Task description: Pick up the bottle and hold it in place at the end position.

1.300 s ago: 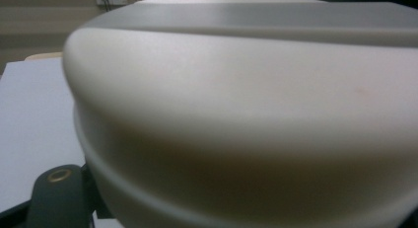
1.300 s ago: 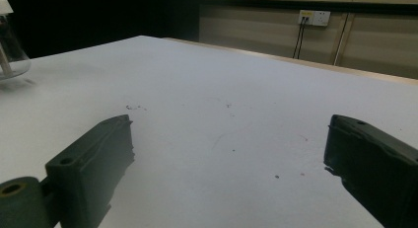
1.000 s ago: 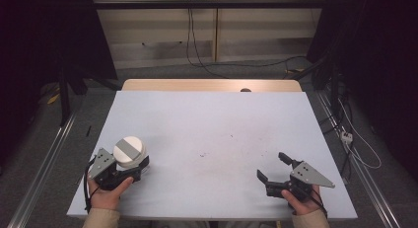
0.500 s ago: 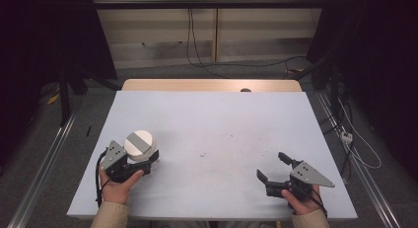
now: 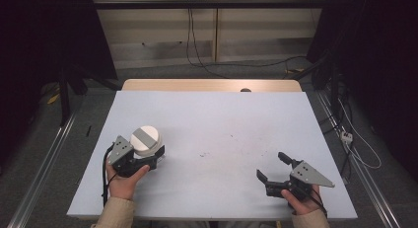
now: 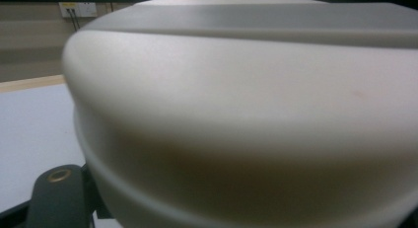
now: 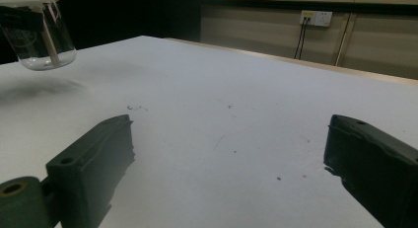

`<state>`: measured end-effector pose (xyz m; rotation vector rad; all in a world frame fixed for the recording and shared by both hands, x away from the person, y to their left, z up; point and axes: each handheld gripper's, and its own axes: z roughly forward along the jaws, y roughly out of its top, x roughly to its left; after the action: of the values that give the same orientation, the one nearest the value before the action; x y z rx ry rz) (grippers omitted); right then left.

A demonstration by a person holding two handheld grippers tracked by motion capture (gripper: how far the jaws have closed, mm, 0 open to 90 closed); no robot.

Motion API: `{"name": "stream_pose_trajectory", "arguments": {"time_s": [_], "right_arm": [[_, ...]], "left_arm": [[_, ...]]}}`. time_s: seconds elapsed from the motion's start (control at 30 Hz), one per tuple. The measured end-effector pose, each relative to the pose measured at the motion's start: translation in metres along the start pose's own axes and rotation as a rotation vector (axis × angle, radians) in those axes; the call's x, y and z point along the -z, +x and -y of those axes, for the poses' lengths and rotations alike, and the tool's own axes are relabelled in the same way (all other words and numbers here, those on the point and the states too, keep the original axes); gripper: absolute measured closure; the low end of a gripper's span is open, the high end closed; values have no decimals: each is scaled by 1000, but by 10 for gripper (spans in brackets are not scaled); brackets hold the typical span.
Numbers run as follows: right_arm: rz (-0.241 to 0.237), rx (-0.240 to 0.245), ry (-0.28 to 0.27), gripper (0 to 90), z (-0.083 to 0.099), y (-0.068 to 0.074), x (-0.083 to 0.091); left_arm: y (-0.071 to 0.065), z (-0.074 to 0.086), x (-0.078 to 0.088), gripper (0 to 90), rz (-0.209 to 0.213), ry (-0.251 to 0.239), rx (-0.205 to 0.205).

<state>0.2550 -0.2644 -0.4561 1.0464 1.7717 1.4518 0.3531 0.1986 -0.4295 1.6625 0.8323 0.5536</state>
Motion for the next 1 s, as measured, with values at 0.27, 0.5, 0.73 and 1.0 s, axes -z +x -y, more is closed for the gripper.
{"name": "stream_pose_trajectory", "arguments": {"time_s": [0.27, 0.5, 0.73, 1.0], "right_arm": [[-1, 0, -3, 44, 0, 0, 0], [-2, 1, -2, 44, 0, 0, 0], [-1, 0, -3, 45, 0, 0, 0], [-1, 2, -2, 45, 0, 0, 0]], "left_arm": [[-3, -4, -10, 184, 9, 1, -2], [-6, -7, -19, 184, 21, 2, -7], [-9, -11, -28, 184, 35, 1, -6], [-13, -14, -38, 184, 49, 14, -20]]}}
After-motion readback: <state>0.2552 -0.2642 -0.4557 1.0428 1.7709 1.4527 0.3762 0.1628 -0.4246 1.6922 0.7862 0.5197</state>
